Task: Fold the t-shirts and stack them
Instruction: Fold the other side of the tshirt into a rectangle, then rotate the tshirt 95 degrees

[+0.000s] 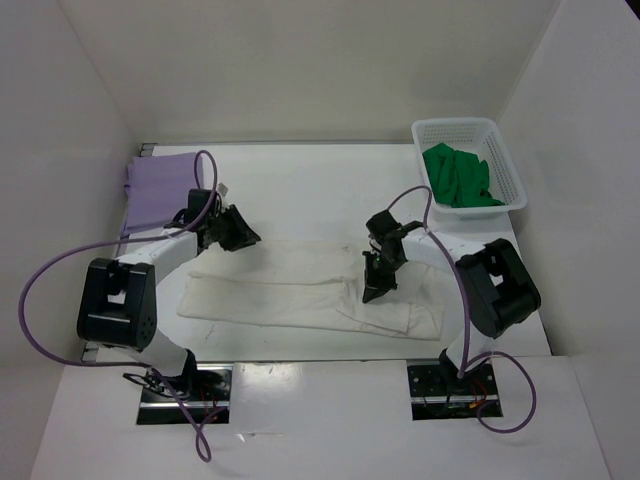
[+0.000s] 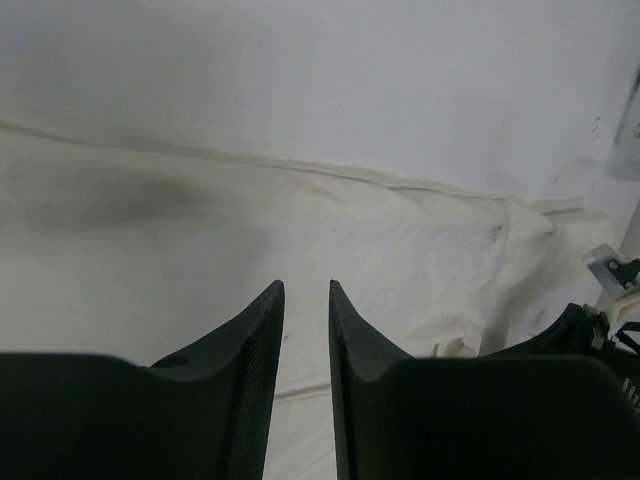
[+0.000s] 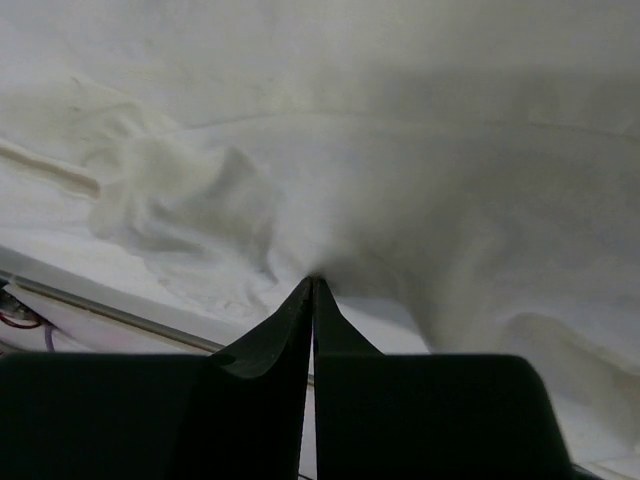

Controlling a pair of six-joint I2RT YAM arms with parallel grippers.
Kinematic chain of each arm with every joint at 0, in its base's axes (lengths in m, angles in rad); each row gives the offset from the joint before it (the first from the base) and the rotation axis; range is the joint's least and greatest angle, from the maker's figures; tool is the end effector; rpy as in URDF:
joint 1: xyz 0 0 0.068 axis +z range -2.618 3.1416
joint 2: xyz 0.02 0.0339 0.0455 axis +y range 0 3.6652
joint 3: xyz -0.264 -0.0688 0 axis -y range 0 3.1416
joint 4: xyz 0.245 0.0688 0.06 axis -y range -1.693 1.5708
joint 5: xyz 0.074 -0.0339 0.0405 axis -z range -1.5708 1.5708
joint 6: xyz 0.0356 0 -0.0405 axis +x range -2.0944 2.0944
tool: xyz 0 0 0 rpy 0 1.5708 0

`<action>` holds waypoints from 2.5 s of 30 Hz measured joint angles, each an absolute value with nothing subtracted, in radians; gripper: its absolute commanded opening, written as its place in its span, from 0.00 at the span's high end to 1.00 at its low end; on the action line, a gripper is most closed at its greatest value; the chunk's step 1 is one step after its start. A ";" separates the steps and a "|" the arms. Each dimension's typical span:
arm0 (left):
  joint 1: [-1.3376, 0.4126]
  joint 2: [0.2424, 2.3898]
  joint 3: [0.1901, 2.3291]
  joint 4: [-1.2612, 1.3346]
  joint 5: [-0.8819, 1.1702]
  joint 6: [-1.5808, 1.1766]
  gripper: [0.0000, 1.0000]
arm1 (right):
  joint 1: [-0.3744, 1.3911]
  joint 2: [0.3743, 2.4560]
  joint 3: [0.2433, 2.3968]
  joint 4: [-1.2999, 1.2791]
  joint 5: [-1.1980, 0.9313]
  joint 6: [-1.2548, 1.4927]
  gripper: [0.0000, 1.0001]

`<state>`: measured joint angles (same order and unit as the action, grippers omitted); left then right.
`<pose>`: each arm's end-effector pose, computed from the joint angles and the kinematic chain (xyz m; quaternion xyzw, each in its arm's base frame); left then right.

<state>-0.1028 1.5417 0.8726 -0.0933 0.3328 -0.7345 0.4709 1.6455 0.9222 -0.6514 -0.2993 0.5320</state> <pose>0.3167 -0.0444 0.1981 -0.2197 0.8821 -0.2968 0.2924 0.2484 0.1383 0.1536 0.0155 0.9841 0.1766 0.0136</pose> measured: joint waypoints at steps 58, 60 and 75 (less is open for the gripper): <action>-0.105 1.448 0.918 -0.161 0.304 -0.783 0.96 | 0.389 2.252 2.141 -0.749 -0.225 0.513 0.81; -0.107 1.449 0.924 -0.170 0.297 -0.765 1.00 | 0.391 2.067 1.934 -0.686 -0.231 0.502 0.98; -0.107 1.454 0.937 -0.206 0.301 -0.682 1.00 | 0.347 2.038 1.473 -0.536 -0.112 0.492 1.00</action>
<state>-0.1074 1.4544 0.9371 -0.2062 0.3012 -0.6823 0.3473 2.0380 1.4731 -0.5362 -0.1116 0.4919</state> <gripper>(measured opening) 0.004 0.001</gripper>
